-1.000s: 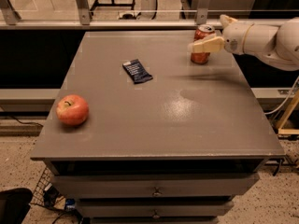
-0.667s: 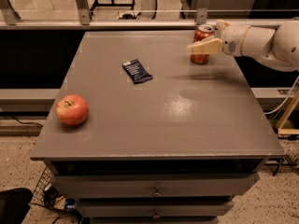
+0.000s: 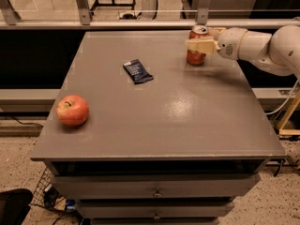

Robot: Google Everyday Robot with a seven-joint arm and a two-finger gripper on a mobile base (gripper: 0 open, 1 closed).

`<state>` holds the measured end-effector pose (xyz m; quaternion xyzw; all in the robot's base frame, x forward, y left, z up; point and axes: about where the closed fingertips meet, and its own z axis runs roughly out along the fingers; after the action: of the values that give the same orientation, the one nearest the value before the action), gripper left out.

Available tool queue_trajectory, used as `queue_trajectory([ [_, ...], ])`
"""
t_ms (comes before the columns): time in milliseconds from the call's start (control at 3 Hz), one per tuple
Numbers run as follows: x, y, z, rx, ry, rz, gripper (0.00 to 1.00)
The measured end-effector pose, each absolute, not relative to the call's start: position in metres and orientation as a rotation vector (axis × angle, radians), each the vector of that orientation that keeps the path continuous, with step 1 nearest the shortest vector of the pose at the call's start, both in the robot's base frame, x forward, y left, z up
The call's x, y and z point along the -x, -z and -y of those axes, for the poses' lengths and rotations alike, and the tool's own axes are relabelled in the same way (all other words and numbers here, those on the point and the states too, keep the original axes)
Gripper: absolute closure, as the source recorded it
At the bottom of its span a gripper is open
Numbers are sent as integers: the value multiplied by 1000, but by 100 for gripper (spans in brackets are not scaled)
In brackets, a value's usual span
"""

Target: Pick coke can

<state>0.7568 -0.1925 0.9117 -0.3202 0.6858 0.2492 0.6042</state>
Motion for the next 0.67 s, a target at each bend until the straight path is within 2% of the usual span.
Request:
queue_trajectory([
  [667,-758,-911,186,747,-586,-1585,86],
])
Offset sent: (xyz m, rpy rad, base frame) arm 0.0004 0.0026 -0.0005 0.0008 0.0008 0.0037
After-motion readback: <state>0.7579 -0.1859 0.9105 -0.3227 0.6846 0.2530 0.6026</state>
